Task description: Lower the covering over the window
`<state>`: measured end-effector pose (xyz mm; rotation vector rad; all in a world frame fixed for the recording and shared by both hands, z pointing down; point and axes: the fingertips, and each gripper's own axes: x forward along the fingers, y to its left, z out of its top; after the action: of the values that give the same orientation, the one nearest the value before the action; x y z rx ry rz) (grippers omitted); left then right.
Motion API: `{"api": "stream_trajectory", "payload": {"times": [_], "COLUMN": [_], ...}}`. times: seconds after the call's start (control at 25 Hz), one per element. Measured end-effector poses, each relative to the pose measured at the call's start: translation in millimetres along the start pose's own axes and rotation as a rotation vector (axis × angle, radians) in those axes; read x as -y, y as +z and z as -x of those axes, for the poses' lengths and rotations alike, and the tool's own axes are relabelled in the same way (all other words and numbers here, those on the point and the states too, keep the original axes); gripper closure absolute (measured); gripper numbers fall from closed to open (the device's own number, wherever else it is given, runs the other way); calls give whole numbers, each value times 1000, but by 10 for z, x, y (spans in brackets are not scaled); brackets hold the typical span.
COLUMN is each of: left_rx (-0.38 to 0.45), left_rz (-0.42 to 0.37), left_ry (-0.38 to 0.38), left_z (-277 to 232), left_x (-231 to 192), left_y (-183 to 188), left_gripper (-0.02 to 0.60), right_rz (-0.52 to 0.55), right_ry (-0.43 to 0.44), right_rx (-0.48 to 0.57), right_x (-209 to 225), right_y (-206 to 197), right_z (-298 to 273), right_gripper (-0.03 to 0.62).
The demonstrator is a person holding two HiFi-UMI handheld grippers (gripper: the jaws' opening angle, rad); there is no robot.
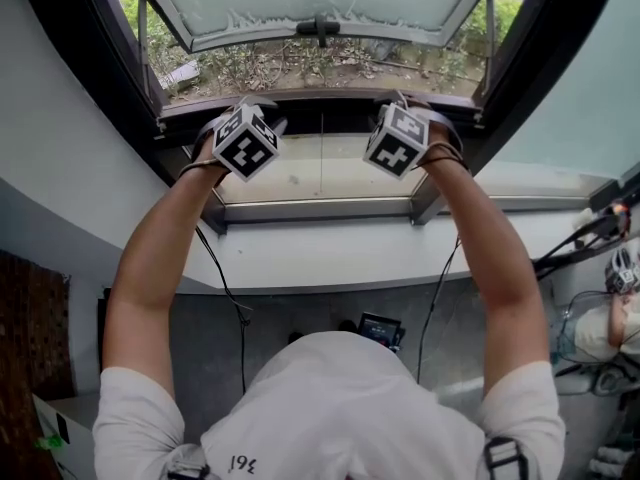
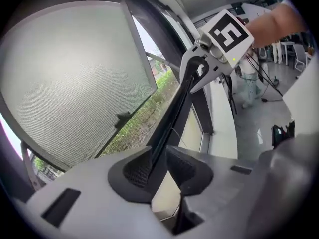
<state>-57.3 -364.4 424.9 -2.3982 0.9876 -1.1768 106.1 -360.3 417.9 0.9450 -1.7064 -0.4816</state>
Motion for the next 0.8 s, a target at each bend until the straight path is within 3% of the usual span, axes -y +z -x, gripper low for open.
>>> {"api": "stream_trajectory", "payload": {"times": [0.48,0.8], "left_rx": [279,396], "left_rz": [359,436], "left_ry": [94,58], "left_z": [602,844], "left_x": [-153,239], "left_y": [409,545], "left_gripper": [514,517], "right_rz": [-237,-465], "right_ry": [-79,-48], "right_rx": [139,238], "right_x": [189,103], "right_y": [-7,-39], "right_z": [527,811], "right_gripper": [539,542]}}
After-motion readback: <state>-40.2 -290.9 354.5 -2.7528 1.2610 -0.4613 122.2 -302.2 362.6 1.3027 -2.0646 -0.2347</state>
